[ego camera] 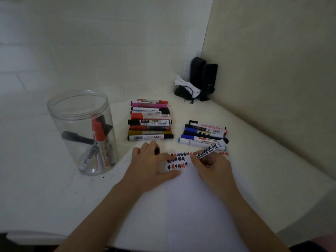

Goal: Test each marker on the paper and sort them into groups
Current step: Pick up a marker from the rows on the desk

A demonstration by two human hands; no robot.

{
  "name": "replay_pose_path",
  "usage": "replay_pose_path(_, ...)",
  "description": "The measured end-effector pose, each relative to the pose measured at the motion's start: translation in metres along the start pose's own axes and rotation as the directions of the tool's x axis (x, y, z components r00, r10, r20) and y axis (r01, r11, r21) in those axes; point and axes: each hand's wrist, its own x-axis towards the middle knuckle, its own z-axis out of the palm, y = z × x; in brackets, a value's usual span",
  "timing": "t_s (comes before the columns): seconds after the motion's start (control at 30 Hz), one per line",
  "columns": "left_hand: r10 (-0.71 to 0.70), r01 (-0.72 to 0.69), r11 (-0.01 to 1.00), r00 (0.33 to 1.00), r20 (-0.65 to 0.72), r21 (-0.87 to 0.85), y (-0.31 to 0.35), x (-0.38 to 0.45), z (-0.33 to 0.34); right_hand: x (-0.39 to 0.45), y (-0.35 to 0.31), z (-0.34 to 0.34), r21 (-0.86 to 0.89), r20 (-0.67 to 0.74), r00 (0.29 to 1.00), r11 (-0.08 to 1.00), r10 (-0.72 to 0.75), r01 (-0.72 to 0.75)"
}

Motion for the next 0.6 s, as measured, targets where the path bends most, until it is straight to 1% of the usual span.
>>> replay_pose_path(0.1,-0.007,0.007,1.000,1.000,0.012,0.004,0.0006,0.0006,-0.0006,-0.0006,0.0010,0.0004,-0.021,-0.013,1.000,1.000,-0.009,0.009)
replay_pose_path(0.2,-0.004,0.004,1.000,1.000,0.003,-0.003,0.0001,0.0002,0.0001,-0.0009,0.0004,-0.0004,0.007,-0.030,1.000,1.000,0.006,-0.006)
replay_pose_path(0.37,-0.012,0.012,1.000,1.000,0.016,0.007,0.0006,0.0013,-0.0001,-0.0031,-0.0026,-0.0002,0.047,0.016,1.000,0.999,0.002,-0.003)
replay_pose_path(0.5,-0.013,0.013,1.000,1.000,0.011,-0.005,0.0011,0.0009,-0.0003,-0.0029,-0.0011,-0.0010,0.046,-0.023,1.000,0.999,0.008,-0.007)
replay_pose_path(0.6,-0.011,0.011,1.000,1.000,0.009,-0.003,0.0005,0.0002,0.0001,-0.0032,-0.0019,-0.0012,0.068,-0.020,1.000,0.998,0.004,-0.003)
